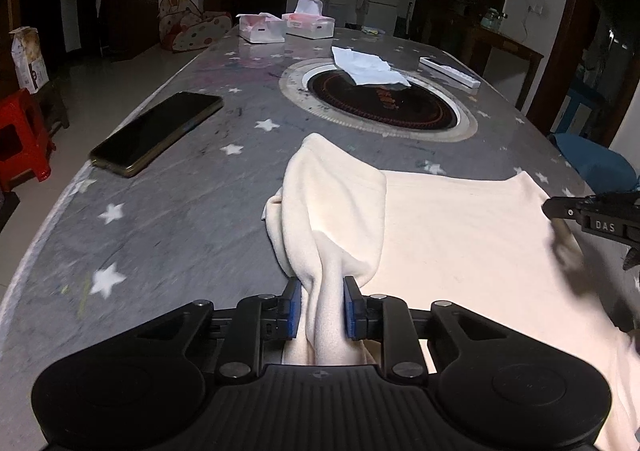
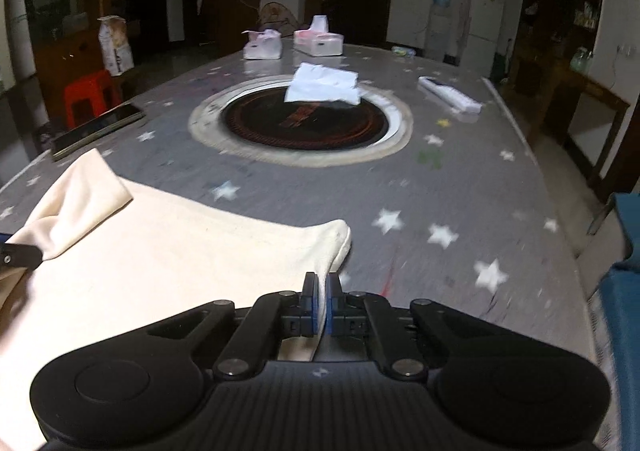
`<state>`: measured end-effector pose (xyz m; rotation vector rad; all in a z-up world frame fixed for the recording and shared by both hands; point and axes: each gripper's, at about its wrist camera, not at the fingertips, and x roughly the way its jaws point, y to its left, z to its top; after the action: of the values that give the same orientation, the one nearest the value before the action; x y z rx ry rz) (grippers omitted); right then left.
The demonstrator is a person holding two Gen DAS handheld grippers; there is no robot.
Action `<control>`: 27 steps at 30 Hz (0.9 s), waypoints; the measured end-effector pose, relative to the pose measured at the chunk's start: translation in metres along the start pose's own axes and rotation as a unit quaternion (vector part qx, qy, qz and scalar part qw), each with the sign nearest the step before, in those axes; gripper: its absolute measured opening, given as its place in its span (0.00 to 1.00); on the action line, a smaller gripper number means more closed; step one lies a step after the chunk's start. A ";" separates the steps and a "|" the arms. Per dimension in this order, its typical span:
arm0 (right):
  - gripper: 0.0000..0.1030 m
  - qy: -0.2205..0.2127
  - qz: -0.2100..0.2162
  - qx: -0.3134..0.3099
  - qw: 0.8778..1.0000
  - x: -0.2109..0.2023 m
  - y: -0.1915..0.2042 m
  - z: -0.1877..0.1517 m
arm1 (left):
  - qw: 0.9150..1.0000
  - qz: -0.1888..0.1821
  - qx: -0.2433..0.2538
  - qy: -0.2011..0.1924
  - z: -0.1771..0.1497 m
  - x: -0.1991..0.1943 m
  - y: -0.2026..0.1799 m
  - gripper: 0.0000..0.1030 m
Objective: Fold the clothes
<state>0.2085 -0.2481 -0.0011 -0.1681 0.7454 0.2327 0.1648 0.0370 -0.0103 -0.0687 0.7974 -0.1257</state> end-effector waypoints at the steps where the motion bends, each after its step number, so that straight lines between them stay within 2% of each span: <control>1: 0.03 0.000 -0.010 -0.005 1.000 0.005 -0.002 0.005 | 1.000 0.000 0.000 -0.001 0.003 0.003 -0.003 0.23; 6: 0.04 0.022 -0.023 -0.018 0.999 0.025 -0.008 0.011 | 1.000 -0.003 0.004 -0.005 0.009 0.012 -0.009 0.26; 8: 0.06 0.017 -0.019 -0.014 1.000 0.020 -0.009 0.009 | 1.000 -0.004 0.007 -0.005 0.008 0.011 -0.007 0.28; 10: 0.09 0.011 -0.012 -0.012 1.000 0.009 -0.007 0.005 | 1.000 0.001 0.009 -0.006 0.008 0.008 -0.005 0.39; 12: 0.11 0.004 -0.001 -0.014 1.000 -0.003 -0.003 0.000 | 1.000 0.000 0.003 -0.010 0.011 0.007 -0.003 0.39; 13: 0.14 0.000 0.007 -0.018 1.000 -0.011 0.001 -0.003 | 1.000 0.000 0.000 -0.012 0.012 0.006 -0.002 0.39; 15: 0.28 -0.006 0.026 -0.022 0.999 -0.024 0.010 -0.008 | 1.000 0.004 0.002 -0.018 0.015 0.004 -0.002 0.39; 17: 0.34 -0.008 0.043 -0.030 0.999 -0.038 0.021 -0.018 | 1.000 0.008 0.008 -0.025 0.018 0.002 -0.004 0.39; 22: 0.44 -0.007 0.069 -0.029 0.997 -0.054 0.036 -0.036 | 0.998 0.019 0.032 -0.047 0.028 -0.005 -0.013 0.37; 27: 0.52 0.003 0.075 -0.020 0.997 -0.051 0.041 -0.050 | 0.995 -0.008 0.085 -0.046 0.038 0.002 -0.039 0.37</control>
<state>0.1285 -0.2279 -0.0051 -0.1515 0.7612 0.3897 0.1900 -0.0011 0.0192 0.0791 0.6915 -0.2036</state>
